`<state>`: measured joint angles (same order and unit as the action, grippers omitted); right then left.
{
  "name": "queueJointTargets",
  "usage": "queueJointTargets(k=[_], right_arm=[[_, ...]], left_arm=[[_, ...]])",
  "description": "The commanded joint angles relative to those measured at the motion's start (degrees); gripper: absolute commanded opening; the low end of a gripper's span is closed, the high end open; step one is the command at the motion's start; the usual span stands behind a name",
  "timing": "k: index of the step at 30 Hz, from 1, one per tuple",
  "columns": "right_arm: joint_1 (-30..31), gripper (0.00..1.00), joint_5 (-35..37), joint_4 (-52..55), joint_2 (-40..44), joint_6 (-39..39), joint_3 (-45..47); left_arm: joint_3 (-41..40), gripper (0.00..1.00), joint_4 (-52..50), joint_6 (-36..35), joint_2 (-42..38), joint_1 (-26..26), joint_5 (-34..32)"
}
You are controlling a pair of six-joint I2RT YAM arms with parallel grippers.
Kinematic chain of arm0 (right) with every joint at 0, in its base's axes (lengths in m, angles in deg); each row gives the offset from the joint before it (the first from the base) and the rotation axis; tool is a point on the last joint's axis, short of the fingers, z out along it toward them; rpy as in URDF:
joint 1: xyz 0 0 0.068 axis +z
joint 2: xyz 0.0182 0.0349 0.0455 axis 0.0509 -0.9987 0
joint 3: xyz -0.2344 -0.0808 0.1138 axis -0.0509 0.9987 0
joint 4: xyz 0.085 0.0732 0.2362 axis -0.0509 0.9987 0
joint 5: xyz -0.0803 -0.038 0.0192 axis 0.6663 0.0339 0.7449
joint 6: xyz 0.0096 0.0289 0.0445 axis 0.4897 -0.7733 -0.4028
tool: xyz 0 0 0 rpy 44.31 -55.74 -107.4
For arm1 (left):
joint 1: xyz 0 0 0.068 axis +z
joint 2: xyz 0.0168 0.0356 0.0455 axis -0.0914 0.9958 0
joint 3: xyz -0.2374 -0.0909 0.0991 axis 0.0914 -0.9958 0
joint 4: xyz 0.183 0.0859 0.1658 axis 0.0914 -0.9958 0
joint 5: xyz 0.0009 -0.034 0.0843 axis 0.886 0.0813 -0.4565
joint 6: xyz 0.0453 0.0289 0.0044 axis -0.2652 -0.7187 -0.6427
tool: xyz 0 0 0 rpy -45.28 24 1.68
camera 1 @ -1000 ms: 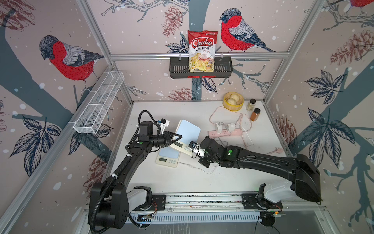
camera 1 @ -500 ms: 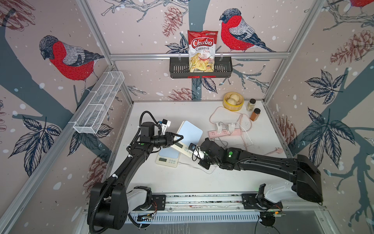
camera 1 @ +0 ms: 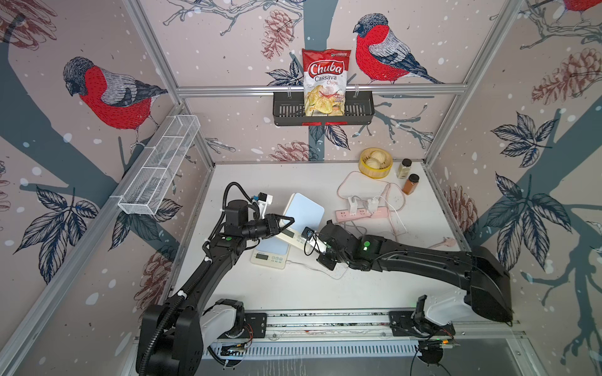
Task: Charge the electronic scale
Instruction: Insert the charging cable into the electronic scale, then place the electronic scale at the center of the board.
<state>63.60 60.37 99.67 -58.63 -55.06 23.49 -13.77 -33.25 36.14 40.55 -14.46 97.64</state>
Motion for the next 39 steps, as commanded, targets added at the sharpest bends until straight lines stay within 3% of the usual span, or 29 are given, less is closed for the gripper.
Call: queueJointTargets(k=[1, 5, 7, 10, 14, 17, 22, 27, 31, 34, 39], right_arm=[[0.5, 0.03, -0.4, -18.4, 0.5, -0.9, -0.3], [0.9, 0.04, -1.4, -19.5, 0.9, 1.2, 0.2], [0.9, 0.13, -1.1, -19.0, 0.8, 1.9, 0.2], [0.9, 0.40, 1.9, -17.2, 1.4, 2.3, -0.2], [-0.5, 0.65, 5.0, -16.0, 5.7, 1.8, 1.5], [-3.2, 1.00, 4.6, -16.2, 10.7, 0.4, 4.5], [-9.7, 0.99, 3.7, -18.0, 19.9, -4.3, 9.5], [-15.7, 1.00, 10.6, -21.8, 27.6, -9.7, 15.2], [-21.0, 1.00, 15.0, -24.1, 30.6, -14.0, 19.4], [-26.8, 1.00, 14.2, -25.1, 31.6, -18.4, 22.3], [-33.1, 1.00, 12.9, -26.3, 31.6, -21.9, 25.9]], left_arm=[[-0.8, 0.00, -0.8, 1.9, 0.0, -1.2, 4.8], [-0.9, 0.00, -1.6, 1.0, 0.4, -1.4, 5.4], [-0.5, 0.00, -2.2, 0.3, 0.7, -1.3, 5.0], [3.0, 0.00, -6.9, -4.3, 2.8, 0.4, 3.6], [11.1, 0.00, -10.6, -9.4, 8.8, 4.4, 3.0], [17.7, 0.00, -10.4, -11.3, 14.7, 5.3, 0.5], [25.7, 0.00, -8.1, -13.5, 26.6, 5.1, -4.6], [31.8, 0.00, -3.9, -16.0, 40.7, 4.6, -7.9], [37.1, 0.00, -1.8, -17.6, 49.8, 3.9, -8.7], [39.9, 0.00, -1.7, -18.7, 54.3, 3.7, -9.8], [42.0, 0.14, -2.8, -20.7, 57.1, 3.9, -13.8]])
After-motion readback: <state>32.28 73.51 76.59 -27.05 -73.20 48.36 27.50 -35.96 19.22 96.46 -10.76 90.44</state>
